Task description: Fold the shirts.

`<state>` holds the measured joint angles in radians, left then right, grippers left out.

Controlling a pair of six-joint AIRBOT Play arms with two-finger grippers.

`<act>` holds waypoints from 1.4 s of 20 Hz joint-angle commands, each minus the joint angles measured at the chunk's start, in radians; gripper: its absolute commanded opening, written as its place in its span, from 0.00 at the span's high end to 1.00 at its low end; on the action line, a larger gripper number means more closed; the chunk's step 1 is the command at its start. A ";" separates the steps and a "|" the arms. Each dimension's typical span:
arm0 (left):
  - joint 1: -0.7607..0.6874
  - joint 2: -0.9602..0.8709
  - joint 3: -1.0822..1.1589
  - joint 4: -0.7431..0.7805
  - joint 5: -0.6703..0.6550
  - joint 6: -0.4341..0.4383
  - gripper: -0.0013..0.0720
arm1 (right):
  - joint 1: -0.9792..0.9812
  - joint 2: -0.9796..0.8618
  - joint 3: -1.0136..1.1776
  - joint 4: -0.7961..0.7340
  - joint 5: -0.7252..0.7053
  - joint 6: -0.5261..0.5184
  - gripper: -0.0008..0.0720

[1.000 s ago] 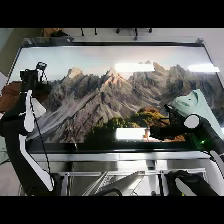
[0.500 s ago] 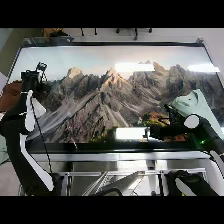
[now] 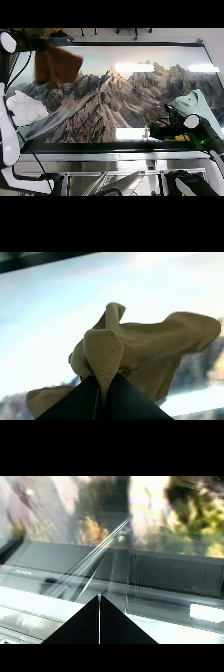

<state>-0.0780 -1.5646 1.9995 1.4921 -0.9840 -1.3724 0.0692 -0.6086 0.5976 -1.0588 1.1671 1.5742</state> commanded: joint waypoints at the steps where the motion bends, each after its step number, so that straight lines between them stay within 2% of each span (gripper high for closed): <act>1: -0.115 0.159 -0.113 -0.306 -0.061 0.029 0.96 | 0.001 0.000 0.000 0.000 0.000 0.000 0.96; 5: -0.300 0.177 -0.288 -0.341 -0.137 -0.008 0.96 | 0.001 0.000 0.000 0.001 0.000 0.000 0.96; 10: -0.491 0.071 -0.449 -0.341 -0.104 -0.043 0.95 | -0.001 0.002 0.010 0.040 0.015 -0.019 0.96; 11: -0.504 0.044 -0.440 -0.341 -0.118 -0.044 0.61 | -0.002 0.002 0.030 0.042 0.024 -0.019 0.96; 12: -0.503 0.021 -0.411 -0.340 -0.153 -0.057 0.09 | -0.009 0.001 0.066 0.042 0.041 -0.019 0.95; 13: -0.486 0.006 -0.359 -0.340 -0.214 -0.089 0.02 | -0.024 0.001 0.117 0.041 0.060 -0.020 0.95; 14: -0.453 0.000 -0.295 -0.339 -0.299 -0.093 0.02 | -0.046 0.001 0.170 0.041 0.078 -0.048 0.94; 15: -0.415 0.001 -0.239 -0.332 -0.382 -0.095 0.02 | -0.069 0.000 0.219 0.040 0.091 -0.074 0.83; 16: -0.365 0.010 -0.202 -0.333 -0.460 -0.096 0.02 | -0.095 -0.005 0.258 0.039 0.093 -0.086 0.54; 17: -0.315 0.033 -0.204 -0.333 -0.524 -0.104 0.02 | -0.117 -0.011 0.275 0.039 0.092 -0.087 0.49; 20: -0.194 0.158 -0.428 -0.334 -0.602 -0.113 0.02 | -0.129 -0.060 0.258 0.051 0.090 -0.144 0.49; 22: -0.152 0.277 -0.707 -0.344 -0.515 -0.112 0.02 | -0.129 -0.117 0.228 0.129 0.073 -0.217 0.48; 24: -0.163 0.386 -0.999 -0.393 -0.340 -0.109 0.02 | -0.129 -0.182 0.200 0.232 0.044 -0.299 0.46; 25: -0.183 0.429 -1.132 -0.457 -0.229 -0.090 0.02 | -0.129 -0.220 0.190 0.290 0.032 -0.339 0.41; 26: -0.214 0.462 -1.262 -0.545 -0.099 -0.061 0.02 | -0.128 -0.258 0.184 0.342 0.022 -0.375 0.30; 28: -0.291 0.485 -1.447 -0.737 0.130 0.027 0.02 | -0.114 -0.341 0.180 0.434 0.002 -0.439 0.28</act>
<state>-0.3077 -1.1545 0.8482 0.9821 -1.1736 -1.4353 -0.0547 -0.8501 0.7910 -0.7784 1.1976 1.2510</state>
